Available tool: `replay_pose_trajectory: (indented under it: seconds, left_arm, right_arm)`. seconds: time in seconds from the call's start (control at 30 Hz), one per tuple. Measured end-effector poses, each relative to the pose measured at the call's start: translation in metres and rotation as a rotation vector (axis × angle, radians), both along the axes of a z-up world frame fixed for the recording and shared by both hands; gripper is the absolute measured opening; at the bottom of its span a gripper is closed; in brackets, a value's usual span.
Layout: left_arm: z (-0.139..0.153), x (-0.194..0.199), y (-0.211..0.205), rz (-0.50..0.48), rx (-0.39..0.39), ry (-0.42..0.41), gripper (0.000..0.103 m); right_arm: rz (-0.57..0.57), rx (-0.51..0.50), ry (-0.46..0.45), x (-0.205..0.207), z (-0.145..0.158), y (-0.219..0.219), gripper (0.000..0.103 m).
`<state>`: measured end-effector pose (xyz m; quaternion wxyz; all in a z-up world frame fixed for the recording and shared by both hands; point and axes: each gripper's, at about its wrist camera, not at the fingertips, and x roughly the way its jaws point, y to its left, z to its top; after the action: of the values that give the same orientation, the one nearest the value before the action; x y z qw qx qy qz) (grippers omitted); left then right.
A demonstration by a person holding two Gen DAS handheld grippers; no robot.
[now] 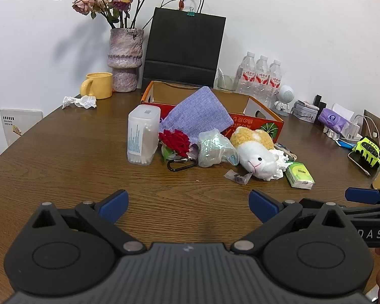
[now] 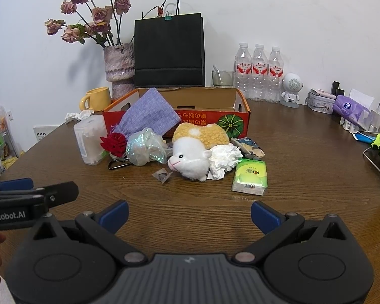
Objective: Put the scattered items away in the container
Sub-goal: 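Reach and grasp the green tissue pack with right tool while left grasps white container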
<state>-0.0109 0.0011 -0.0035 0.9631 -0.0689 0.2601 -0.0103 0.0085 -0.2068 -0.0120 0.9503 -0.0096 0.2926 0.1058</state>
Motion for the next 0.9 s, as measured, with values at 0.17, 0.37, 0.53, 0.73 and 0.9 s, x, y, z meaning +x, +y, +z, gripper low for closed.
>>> replay_pose_trajectory:
  seconds: [0.17,0.37,0.53,0.73,0.9]
  left_arm:
    - [-0.003,-0.003,0.0,0.0,0.0,0.004,0.103]
    - [-0.004,-0.002,0.0,0.001,0.0,0.01,0.103]
    - [-0.004,0.001,0.001,0.001,-0.004,0.018,0.103]
    - [-0.002,0.017,0.009,0.018,-0.006,0.025,0.103]
    - [-0.003,0.041,0.022,0.054,0.012,0.03,0.103]
  right_arm:
    - [-0.003,-0.001,0.006,0.0,-0.002,0.0,0.103]
    - [-0.003,0.0,0.009,0.0,-0.003,0.0,0.103]
    - [-0.001,0.0,0.016,0.002,-0.005,0.0,0.103]
    - [-0.012,-0.005,0.028,0.016,-0.007,-0.004,0.103]
    - [-0.057,-0.025,0.043,0.042,-0.012,-0.015,0.103]
